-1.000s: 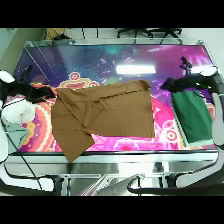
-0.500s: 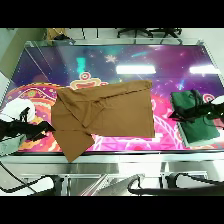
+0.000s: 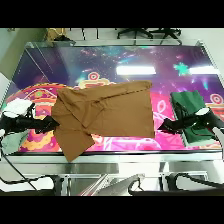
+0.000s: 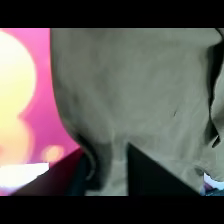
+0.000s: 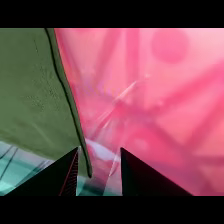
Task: Fold the shirts.
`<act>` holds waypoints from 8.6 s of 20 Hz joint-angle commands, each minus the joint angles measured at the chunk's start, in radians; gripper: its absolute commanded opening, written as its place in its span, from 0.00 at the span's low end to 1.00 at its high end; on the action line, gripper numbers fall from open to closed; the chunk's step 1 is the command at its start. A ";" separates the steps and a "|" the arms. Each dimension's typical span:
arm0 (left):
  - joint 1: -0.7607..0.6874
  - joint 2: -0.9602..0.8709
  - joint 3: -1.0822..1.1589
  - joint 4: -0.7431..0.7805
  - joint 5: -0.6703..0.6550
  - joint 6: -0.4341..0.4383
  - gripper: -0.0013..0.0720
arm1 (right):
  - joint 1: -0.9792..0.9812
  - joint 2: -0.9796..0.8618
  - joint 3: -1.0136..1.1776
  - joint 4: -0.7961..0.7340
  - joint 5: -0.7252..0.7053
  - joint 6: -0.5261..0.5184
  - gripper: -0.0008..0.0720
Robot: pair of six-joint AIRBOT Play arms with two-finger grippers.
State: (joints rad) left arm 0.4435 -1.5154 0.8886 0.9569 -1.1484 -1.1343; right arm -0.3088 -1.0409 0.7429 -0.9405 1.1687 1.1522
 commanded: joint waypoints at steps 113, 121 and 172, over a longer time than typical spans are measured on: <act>-0.116 0.491 -0.493 -0.208 0.195 -0.077 0.17 | -0.026 -0.415 0.348 0.062 0.166 -0.130 0.45; -0.116 0.491 -0.344 -0.187 0.098 -0.070 0.04 | -0.011 -0.338 0.318 0.061 0.227 -0.119 0.40; -0.298 -0.303 0.934 0.202 -0.198 -0.268 0.98 | 0.063 -0.412 0.583 0.240 -0.245 -0.261 0.70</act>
State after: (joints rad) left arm 0.1341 -1.7988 1.7409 1.1591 -1.2324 -1.3838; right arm -0.2371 -1.4456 1.3094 -0.6693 0.9207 0.8768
